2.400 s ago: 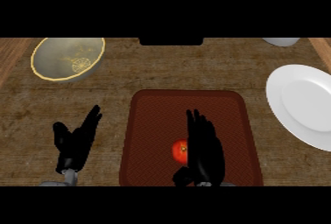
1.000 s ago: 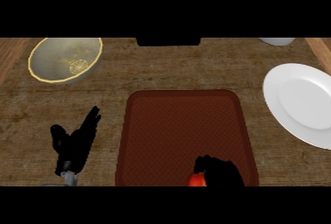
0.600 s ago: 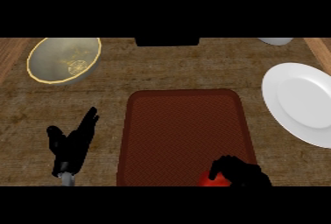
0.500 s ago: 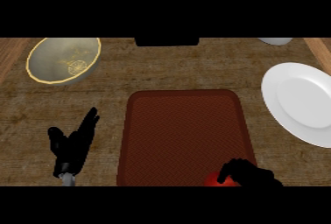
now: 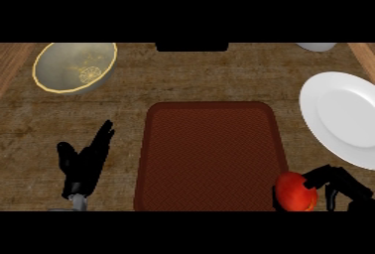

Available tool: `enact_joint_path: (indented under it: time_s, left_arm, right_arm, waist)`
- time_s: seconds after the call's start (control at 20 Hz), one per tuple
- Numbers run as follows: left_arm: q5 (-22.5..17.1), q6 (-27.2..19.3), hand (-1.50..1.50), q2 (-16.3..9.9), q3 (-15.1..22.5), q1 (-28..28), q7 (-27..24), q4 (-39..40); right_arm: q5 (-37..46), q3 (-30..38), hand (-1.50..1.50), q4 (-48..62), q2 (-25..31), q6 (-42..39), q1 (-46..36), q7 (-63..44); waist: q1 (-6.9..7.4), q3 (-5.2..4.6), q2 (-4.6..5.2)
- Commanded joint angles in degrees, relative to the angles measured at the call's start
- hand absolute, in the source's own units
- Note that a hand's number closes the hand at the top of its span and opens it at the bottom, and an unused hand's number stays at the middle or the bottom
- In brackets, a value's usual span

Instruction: Pick the tomato from the tray and place it in the plate

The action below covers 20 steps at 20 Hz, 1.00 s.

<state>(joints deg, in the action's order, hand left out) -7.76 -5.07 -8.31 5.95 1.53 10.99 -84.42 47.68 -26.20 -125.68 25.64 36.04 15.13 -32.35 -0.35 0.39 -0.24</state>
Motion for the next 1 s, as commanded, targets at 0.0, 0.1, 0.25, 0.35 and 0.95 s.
enact_joint_path:
  time_s: [0.0, 0.1, 0.25, 0.35, 0.95]
  left_arm:
    - [0.10, 0.45, 0.00, 0.51, 1.52, 0.52, 3.21, -0.54]
    - [0.64, 0.01, 0.00, 0.99, 0.41, -0.31, 0.33, 2.67]
    - [-2.02, 3.13, 0.00, -1.49, -2.28, -0.15, 0.38, 3.33]
    - [0.24, 1.46, 0.00, 1.03, 0.10, 0.53, -1.82, 4.20]
    - [1.53, 0.79, 0.00, 2.93, 1.57, -1.93, 0.58, 3.69]
  right_arm:
    - [-14.04, 9.23, 1.50, 5.28, 1.83, 6.39, -2.48, 7.10]
    - [-19.69, 13.44, 1.50, 8.94, 3.77, 8.48, -1.56, 13.00]
    - [-28.23, 19.82, 1.50, 15.25, 7.67, 5.81, -4.29, 19.47]
    - [-31.05, 23.83, 1.50, 23.13, 7.14, 6.85, -7.27, 24.42]
    - [-47.25, 40.12, 1.50, 66.18, 9.04, -6.93, -30.54, 52.46]
  waist:
    - [0.52, -0.19, 0.34]
    - [0.15, -0.22, 0.36]
    - [0.40, -0.23, 0.36]
    - [0.58, -0.18, 0.48]
    - [1.80, -0.18, 0.84]
